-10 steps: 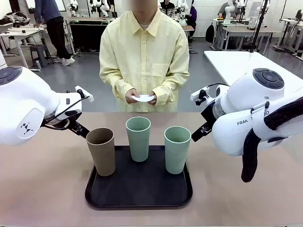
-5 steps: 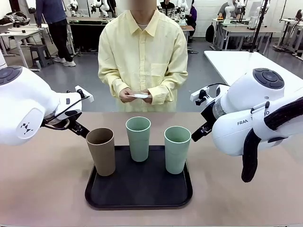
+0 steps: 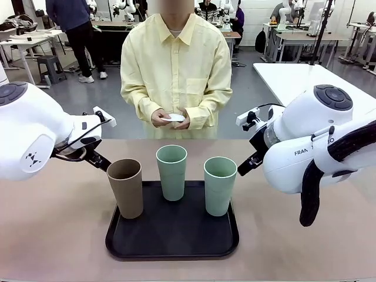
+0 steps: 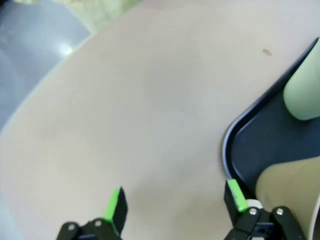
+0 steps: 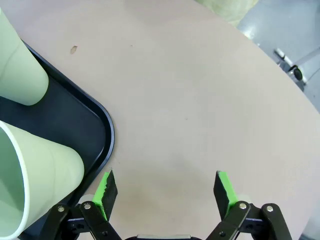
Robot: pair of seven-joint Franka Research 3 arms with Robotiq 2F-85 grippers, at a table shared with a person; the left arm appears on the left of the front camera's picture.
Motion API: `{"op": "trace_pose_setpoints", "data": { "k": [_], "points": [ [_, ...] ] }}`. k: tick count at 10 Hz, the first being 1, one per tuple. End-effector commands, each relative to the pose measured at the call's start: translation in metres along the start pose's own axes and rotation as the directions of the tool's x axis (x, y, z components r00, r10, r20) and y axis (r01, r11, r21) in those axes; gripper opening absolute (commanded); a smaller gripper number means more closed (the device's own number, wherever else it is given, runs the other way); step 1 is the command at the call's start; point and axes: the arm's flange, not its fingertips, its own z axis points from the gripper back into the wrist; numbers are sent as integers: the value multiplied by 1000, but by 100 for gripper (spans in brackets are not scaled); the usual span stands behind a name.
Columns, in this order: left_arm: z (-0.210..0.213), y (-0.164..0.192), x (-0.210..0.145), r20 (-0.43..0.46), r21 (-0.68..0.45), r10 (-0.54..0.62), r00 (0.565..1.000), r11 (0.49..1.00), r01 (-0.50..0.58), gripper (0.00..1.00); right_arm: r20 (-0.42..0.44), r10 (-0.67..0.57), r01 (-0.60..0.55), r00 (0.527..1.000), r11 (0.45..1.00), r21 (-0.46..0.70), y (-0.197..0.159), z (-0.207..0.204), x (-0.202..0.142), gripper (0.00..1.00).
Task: Place coasters on the table and set cups on them.
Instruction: Pick up one Reusable plastic cup and place it on a coaster set by the human.
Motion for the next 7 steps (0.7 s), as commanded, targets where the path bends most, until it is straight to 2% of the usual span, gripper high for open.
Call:
{"op": "trace_pose_setpoints", "data": {
  "k": [1, 2, 3, 5, 7],
  "points": [
    [0, 0, 0, 0, 0, 0, 1000, 1000, 0, 100, 0, 0, 0, 1000, 1000, 0, 0, 0, 0, 100],
    [0, 0, 0, 0, 0, 0, 1000, 1000, 0, 100, -56, -21, 19, 998, 999, -30, -7, 12, 7, 100],
    [25, 13, 6, 39, 29, -29, 999, 999, 27, 100, -76, -18, 13, 997, 998, -67, -15, 31, 13, 100],
    [86, 33, -5, 46, 72, -59, 997, 996, 56, 100, -111, -27, 13, 994, 992, -129, -24, 79, 7, 100],
    [143, 36, -38, -64, 9, -104, 993, 994, 104, 100, -144, -60, 47, 988, 995, -89, -16, 128, -15, 100]
  ]
}}
